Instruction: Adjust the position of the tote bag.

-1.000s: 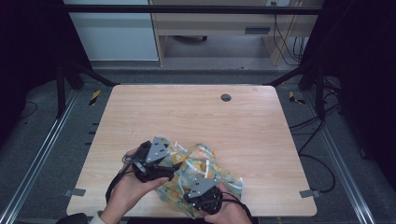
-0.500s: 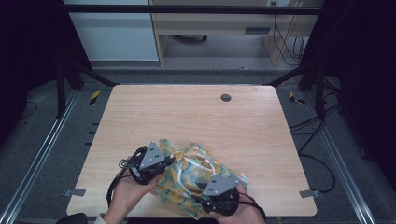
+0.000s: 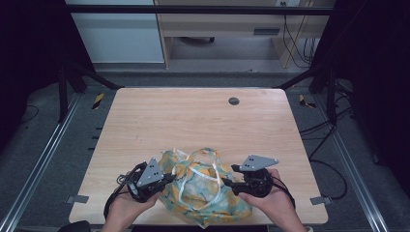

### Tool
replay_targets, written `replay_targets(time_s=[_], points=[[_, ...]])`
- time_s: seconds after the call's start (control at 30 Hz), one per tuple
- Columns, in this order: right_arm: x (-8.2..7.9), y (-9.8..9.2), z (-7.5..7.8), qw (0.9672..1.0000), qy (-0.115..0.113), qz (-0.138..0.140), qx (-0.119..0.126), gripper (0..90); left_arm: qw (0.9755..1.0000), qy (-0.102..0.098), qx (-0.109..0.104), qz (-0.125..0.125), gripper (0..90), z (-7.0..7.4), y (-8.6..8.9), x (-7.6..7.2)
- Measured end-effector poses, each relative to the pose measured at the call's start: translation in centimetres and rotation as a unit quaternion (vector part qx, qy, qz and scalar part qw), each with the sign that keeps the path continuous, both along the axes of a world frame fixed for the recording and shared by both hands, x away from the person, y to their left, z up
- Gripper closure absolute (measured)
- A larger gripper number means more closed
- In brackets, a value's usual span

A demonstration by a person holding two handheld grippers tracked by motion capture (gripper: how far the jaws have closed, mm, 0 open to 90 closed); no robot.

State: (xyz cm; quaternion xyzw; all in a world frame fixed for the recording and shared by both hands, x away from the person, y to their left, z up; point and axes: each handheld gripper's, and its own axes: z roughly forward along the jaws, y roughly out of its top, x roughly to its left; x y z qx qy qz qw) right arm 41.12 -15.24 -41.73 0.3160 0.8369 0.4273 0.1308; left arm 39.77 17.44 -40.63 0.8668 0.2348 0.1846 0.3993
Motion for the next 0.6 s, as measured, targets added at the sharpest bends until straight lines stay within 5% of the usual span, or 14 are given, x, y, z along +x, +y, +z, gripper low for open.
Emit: replay_targets(time_s=[0.17, 0.37, 0.6], points=[[0.4, 0.2, -1.8, 0.9992, 0.04, 0.003, 0.007, 34.0, 0.9999, 0.004, 0.011, 0.002, 90.0, -0.6, 0.2, 0.2], [-0.4, 0.2, -2.0, 0.9993, 0.027, 0.024, 0.008, 85.2, 0.9999, 0.003, 0.009, 0.009, 90.0, -1.0, 0.4, 0.3], [-0.8, -0.9, -0.9, 0.9995, -0.023, -0.018, 0.013, 89.7, 0.9985, -0.032, -0.028, 0.035, 90.0, 0.1, 1.6, 0.1]])
